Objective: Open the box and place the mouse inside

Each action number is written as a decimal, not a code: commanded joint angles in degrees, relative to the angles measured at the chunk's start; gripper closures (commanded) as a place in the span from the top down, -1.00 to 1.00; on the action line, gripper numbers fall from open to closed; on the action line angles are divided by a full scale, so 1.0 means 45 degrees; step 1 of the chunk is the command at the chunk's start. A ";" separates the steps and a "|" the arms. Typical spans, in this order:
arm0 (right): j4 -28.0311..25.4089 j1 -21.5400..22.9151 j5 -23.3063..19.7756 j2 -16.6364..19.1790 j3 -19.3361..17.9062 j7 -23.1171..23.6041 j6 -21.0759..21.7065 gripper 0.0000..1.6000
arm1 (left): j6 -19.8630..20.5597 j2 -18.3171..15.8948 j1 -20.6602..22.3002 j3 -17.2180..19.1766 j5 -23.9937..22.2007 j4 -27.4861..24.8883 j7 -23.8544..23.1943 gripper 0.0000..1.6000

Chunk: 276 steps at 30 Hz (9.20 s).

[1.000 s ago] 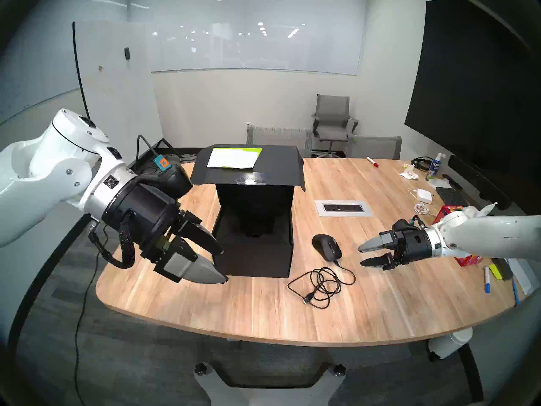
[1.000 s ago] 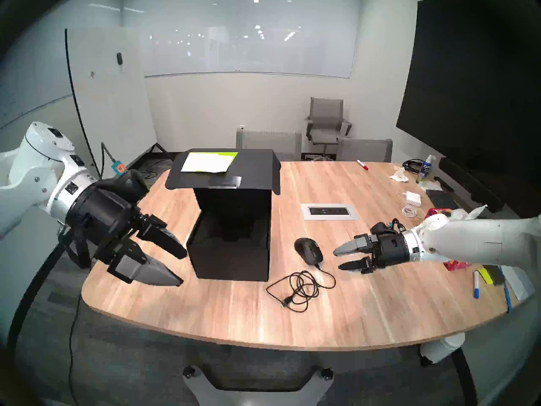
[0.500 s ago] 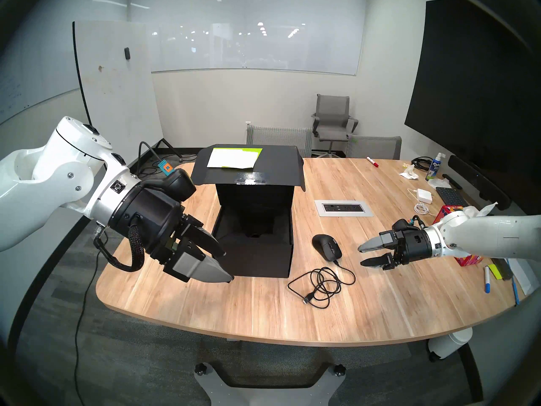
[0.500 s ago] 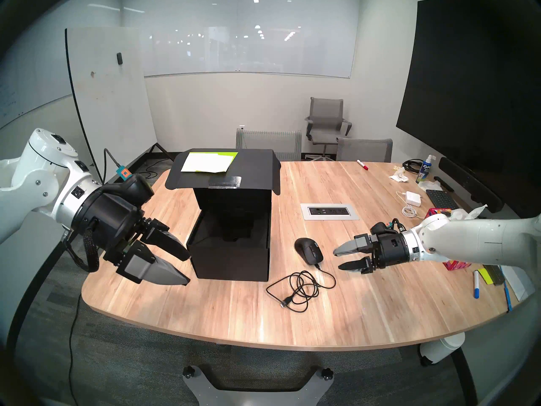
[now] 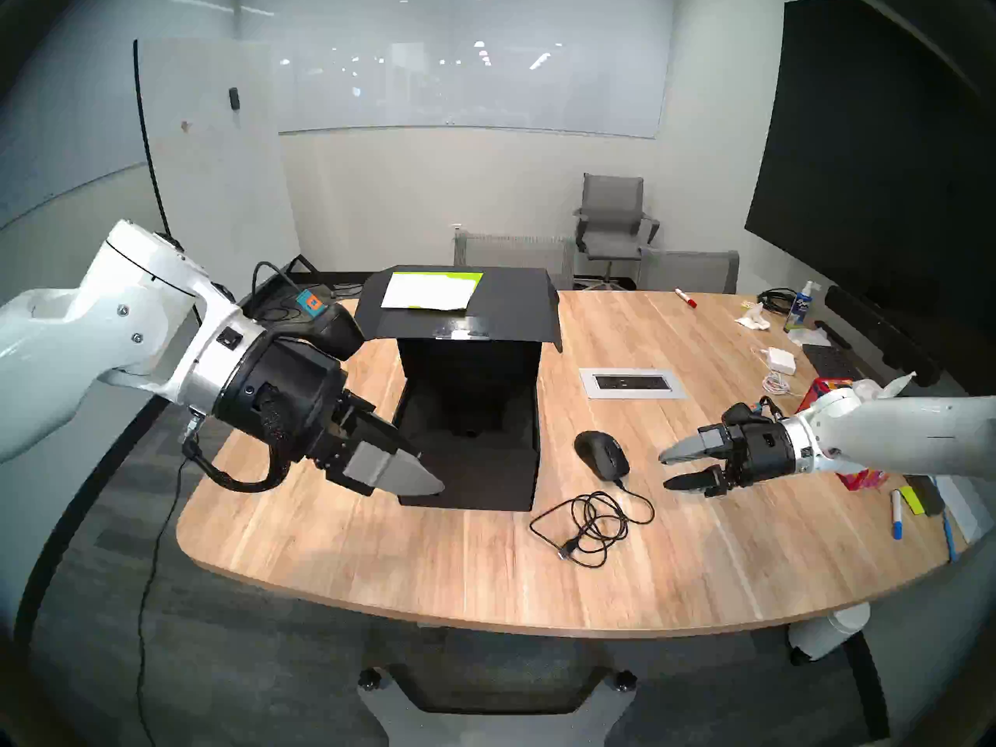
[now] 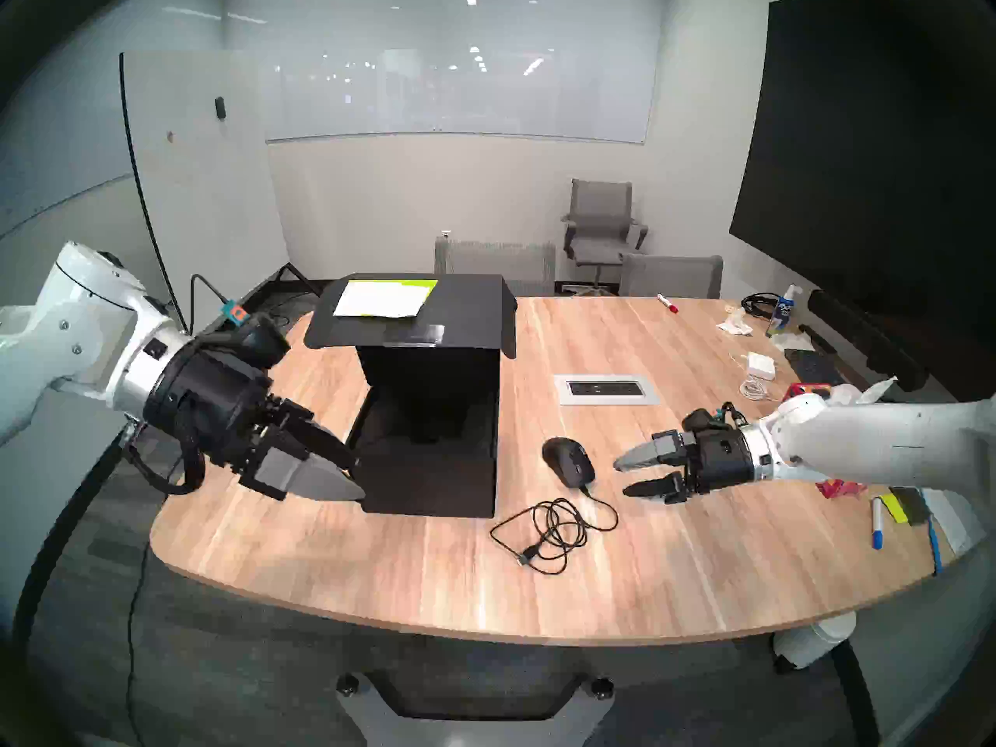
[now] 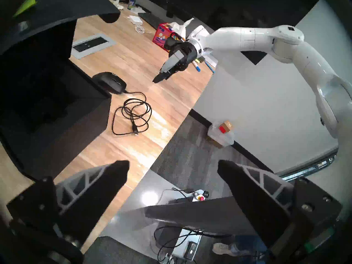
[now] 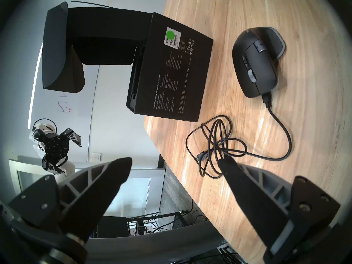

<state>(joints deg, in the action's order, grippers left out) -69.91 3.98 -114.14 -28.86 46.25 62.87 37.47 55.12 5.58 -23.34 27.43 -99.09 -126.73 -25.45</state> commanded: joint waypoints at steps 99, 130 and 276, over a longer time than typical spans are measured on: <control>0.0022 0.0188 0.0009 0.0022 -0.0140 0.0075 0.0065 1.00 | -0.6856 0.5269 0.1561 -0.0785 -0.9780 0.1689 1.5566 1.00; 0.0021 0.0184 0.0012 0.0024 -0.0148 0.0072 0.0066 1.00 | -0.7779 0.7612 0.2397 -0.0515 -1.0555 0.4180 1.6721 1.00; 0.0021 0.0161 0.0023 0.0032 -0.0179 0.0058 0.0068 1.00 | -0.5410 1.0086 0.2977 0.0720 -1.3390 0.9356 1.7650 1.00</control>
<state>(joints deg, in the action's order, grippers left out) -69.91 3.95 -113.88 -28.70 45.97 62.87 37.75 27.68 56.78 -8.18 28.64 -159.34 -78.96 52.15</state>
